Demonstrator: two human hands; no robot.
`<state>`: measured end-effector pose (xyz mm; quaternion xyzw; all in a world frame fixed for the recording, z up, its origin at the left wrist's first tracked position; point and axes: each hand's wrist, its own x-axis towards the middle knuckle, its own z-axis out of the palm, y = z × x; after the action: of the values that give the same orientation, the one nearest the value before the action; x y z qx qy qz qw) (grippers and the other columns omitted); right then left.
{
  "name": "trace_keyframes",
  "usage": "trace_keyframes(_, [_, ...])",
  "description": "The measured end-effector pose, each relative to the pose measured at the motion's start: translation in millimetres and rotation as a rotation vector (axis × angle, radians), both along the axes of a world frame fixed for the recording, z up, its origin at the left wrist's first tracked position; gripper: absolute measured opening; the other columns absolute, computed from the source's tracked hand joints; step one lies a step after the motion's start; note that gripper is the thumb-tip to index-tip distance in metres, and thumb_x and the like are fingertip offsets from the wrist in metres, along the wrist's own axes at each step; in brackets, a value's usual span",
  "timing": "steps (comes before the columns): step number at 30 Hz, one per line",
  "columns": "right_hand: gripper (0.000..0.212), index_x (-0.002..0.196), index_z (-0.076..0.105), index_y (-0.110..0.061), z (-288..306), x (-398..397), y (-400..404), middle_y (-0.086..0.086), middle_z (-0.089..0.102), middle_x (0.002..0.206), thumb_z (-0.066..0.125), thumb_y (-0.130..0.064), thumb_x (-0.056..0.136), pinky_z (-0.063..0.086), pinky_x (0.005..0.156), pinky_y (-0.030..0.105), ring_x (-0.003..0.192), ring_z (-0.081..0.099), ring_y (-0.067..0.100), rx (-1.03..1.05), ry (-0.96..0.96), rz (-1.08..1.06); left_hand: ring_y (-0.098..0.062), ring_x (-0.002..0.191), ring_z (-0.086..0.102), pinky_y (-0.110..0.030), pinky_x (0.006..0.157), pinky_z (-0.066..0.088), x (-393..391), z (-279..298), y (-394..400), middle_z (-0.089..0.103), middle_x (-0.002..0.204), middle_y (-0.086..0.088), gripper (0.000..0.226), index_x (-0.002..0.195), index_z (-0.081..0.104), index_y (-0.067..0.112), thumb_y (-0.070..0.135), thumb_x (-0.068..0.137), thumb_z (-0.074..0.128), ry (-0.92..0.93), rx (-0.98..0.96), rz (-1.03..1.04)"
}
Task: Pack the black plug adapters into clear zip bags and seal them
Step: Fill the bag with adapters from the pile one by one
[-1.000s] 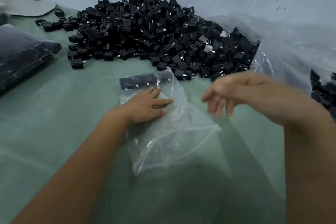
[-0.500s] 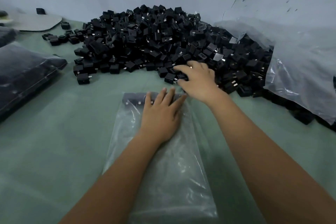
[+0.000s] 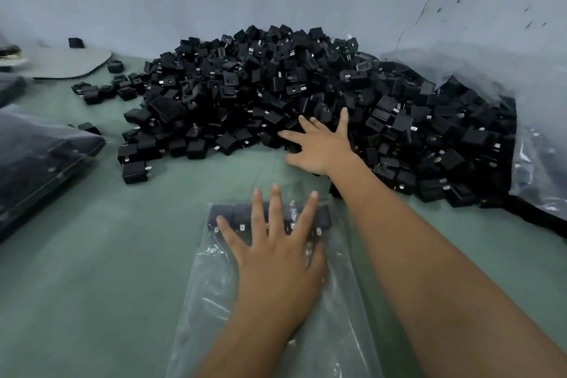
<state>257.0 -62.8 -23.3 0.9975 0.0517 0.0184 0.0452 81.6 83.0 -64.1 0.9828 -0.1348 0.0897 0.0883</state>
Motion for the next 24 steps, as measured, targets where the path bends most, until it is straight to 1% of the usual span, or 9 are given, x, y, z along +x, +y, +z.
trace_keyframes(3, [0.057,0.142,0.025,-0.055,-2,-15,-17,-0.005,0.009,0.161,0.033,-0.061,0.085,-0.026,0.1,0.065,0.147,0.013,0.023,0.051,-0.017,-0.083,-0.026,0.145,-0.031,-0.071,0.099,-0.027,2,1,1,-0.022,0.162,-0.002,0.06,0.132,-0.037,0.057,0.06,0.088,0.003,0.038,0.039,0.015])
trace_keyframes(6, [0.057,0.14,0.027,-0.054,-2,-43,-41,-0.01,0.008,0.161,0.037,-0.055,0.084,-0.006,0.107,0.063,0.146,0.016,0.02,0.153,0.014,-0.134,-0.025,0.146,-0.028,-0.07,0.099,-0.028,10,1,3,-0.017,0.163,0.001,0.061,0.138,-0.029,0.056,0.063,0.089,0.006,0.043,0.054,0.023])
trace_keyframes(8, [0.056,0.139,0.028,-0.055,-3,-65,-56,-0.01,0.008,0.161,0.037,-0.054,0.084,0.001,0.108,0.059,0.144,0.02,0.019,0.179,0.017,-0.144,-0.025,0.148,-0.023,-0.07,0.1,-0.026,19,1,3,-0.013,0.163,0.001,0.061,0.141,-0.023,0.056,0.064,0.088,0.006,0.036,0.059,0.042])
trace_keyframes(13, [0.053,0.136,0.028,-0.056,-2,-117,-91,-0.013,0.005,0.161,0.038,-0.054,0.085,-0.003,0.111,0.056,0.143,0.021,0.02,0.22,0.038,-0.172,-0.028,0.149,-0.014,-0.073,0.102,-0.02,49,5,-9,-0.005,0.164,-0.004,0.058,0.147,-0.004,0.053,0.059,0.094,0.018,0.046,0.016,0.058])
trace_keyframes(16, [0.053,0.138,0.028,-0.058,0,-143,-112,-0.016,0.002,0.16,0.042,-0.055,0.087,-0.003,0.114,0.053,0.144,0.02,0.018,0.23,0.026,-0.209,-0.032,0.149,-0.013,-0.074,0.1,-0.02,65,7,-29,-0.002,0.164,-0.008,0.058,0.149,-0.002,0.052,0.06,0.094,0.016,0.061,0.034,0.048])
trace_keyframes(18, [0.051,0.137,0.029,-0.06,2,-157,-120,-0.019,0.001,0.159,0.042,-0.061,0.088,-0.002,0.115,0.051,0.144,0.022,0.016,0.269,0.009,-0.218,-0.034,0.15,-0.011,-0.075,0.101,-0.018,73,11,-48,0.0,0.164,-0.01,0.059,0.15,0.0,0.051,0.06,0.094,0.02,0.074,0.025,0.02])
trace_keyframes(21, [0.045,0.136,0.039,-0.055,7,-174,-118,-0.019,0.008,0.159,0.041,-0.06,0.092,0.002,0.116,0.049,0.139,0.031,0.011,0.392,-0.123,-0.237,-0.031,0.15,-0.013,-0.073,0.104,-0.015,81,21,-65,0.0,0.164,-0.009,0.071,0.15,0.0,0.051,0.057,0.094,0.043,0.088,-0.168,-0.041])
trace_keyframes(23, [0.037,0.132,0.051,-0.045,9,-184,-108,-0.013,0.026,0.156,0.046,-0.045,0.096,0.008,0.114,0.044,0.135,0.037,0.012,0.426,-0.327,-0.244,-0.026,0.15,-0.011,-0.067,0.11,-0.009,81,32,-63,0.003,0.164,-0.005,0.077,0.152,0.01,0.045,0.047,0.091,0.058,0.08,-0.404,-0.057])
trace_keyframes(24, [0.034,0.128,0.058,-0.039,10,-189,-100,-0.01,0.038,0.151,0.05,-0.032,0.095,0.013,0.111,0.04,0.131,0.041,0.014,0.427,-0.421,-0.23,-0.024,0.151,-0.004,-0.063,0.114,-0.002,79,38,-59,0.01,0.164,-0.004,0.074,0.152,0.02,0.04,0.042,0.091,0.062,0.045,-0.503,-0.056])
